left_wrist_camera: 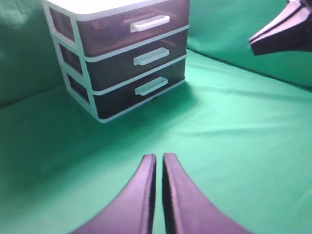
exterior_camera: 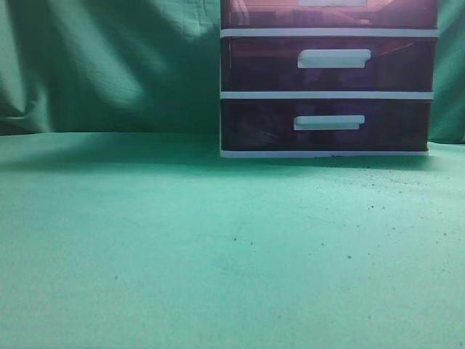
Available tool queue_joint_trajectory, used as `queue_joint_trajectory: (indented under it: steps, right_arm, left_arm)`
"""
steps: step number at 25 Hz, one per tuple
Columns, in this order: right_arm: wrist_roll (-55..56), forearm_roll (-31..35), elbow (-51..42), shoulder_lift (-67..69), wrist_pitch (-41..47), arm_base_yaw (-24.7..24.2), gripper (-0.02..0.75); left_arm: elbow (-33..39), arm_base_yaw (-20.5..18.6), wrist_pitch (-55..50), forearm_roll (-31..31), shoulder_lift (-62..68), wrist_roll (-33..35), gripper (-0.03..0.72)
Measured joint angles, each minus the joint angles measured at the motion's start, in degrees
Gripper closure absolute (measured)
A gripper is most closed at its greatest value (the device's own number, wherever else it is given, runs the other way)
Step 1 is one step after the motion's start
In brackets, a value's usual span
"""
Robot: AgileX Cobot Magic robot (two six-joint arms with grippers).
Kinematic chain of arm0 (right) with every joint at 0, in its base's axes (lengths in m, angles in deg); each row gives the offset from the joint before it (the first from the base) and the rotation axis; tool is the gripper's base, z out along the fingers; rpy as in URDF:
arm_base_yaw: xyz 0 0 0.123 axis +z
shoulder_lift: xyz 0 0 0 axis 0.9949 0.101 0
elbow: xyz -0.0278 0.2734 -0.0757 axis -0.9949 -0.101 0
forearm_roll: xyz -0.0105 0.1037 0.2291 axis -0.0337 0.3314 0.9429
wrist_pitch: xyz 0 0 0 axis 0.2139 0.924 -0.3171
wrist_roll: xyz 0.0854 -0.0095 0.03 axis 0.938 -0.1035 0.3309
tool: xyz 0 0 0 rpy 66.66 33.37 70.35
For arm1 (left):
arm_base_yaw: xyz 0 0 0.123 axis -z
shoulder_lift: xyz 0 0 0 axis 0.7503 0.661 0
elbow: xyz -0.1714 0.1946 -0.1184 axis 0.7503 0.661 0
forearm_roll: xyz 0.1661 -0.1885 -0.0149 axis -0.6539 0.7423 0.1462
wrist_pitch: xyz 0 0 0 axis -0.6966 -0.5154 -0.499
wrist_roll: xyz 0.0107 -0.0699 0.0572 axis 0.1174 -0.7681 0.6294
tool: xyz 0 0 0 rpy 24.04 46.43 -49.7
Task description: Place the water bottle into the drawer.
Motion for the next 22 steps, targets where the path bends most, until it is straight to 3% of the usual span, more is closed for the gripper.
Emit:
queue_joint_trajectory:
  steps: [9,17,22]
  right_arm:
    - [6.11,2.18,-0.41,-9.22,7.77,0.00,0.738]
    - [6.10,10.63,-12.83,-19.38,0.67,0.00,0.738]
    - [5.21,11.84,-19.02,-27.56,-2.56,0.00,0.738]
  left_arm:
    - [19.02,0.00,7.39,5.78,-20.74,0.24,0.688]
    - [29.62,0.00,14.30,6.82,-26.67,-6.20,0.688]
    - [33.88,0.00,14.73,6.82,-26.67,-7.69,0.688]
